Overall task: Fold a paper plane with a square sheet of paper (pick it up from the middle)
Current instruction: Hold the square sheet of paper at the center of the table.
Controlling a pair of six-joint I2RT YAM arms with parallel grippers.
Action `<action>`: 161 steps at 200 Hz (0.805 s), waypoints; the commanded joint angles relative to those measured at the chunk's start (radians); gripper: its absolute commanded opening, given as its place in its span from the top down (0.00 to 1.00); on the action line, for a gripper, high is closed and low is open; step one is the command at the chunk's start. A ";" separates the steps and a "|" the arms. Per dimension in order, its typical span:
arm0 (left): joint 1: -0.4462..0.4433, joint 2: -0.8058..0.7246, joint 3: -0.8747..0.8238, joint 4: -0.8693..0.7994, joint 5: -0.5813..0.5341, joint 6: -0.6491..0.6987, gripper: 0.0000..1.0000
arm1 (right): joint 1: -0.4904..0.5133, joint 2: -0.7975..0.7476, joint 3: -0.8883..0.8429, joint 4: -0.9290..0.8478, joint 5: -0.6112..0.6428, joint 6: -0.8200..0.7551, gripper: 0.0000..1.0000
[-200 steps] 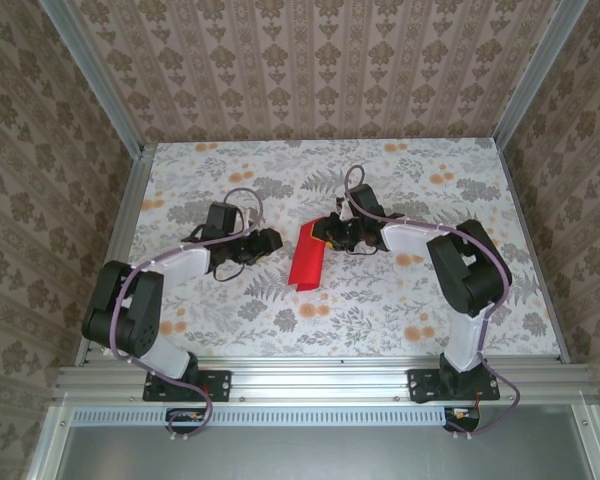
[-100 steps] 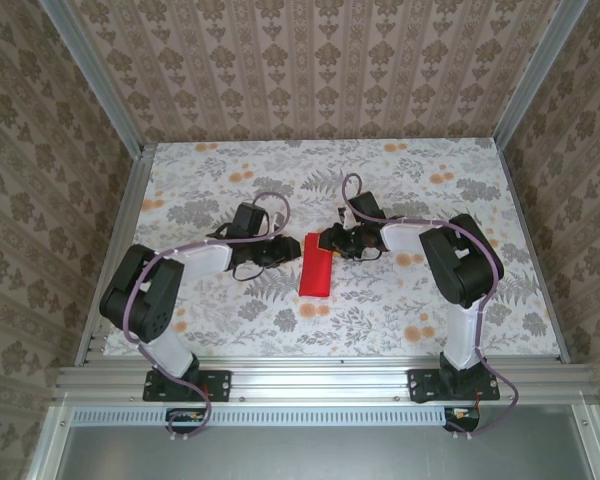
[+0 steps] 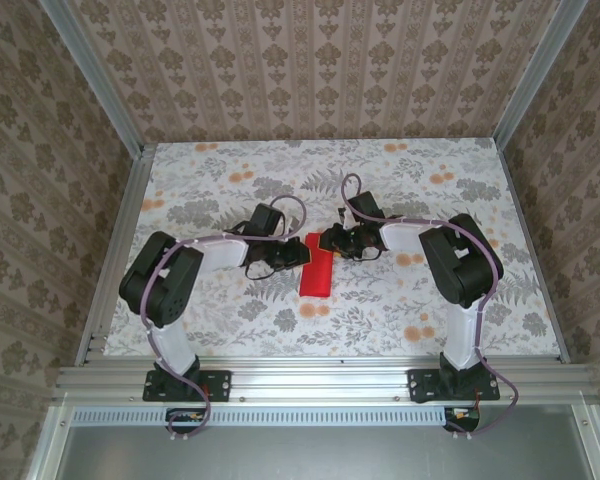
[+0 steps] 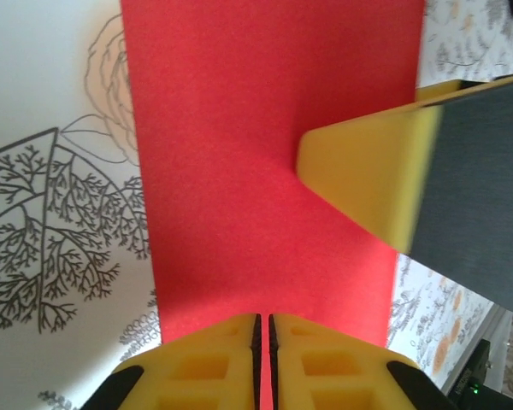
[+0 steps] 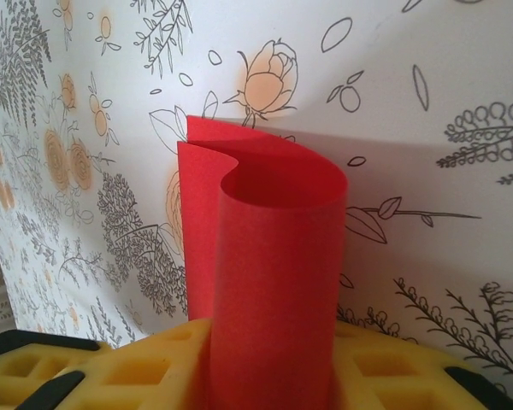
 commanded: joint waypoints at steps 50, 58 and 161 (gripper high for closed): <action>-0.015 0.067 0.049 -0.078 -0.027 0.035 0.91 | 0.023 -0.033 0.061 -0.135 0.022 -0.012 0.53; -0.015 0.070 0.049 -0.078 -0.028 0.034 0.92 | 0.026 -0.041 0.066 -0.164 0.034 -0.018 0.52; -0.015 0.069 0.071 -0.102 -0.035 0.042 0.92 | 0.090 -0.130 0.060 -0.362 0.175 -0.118 0.41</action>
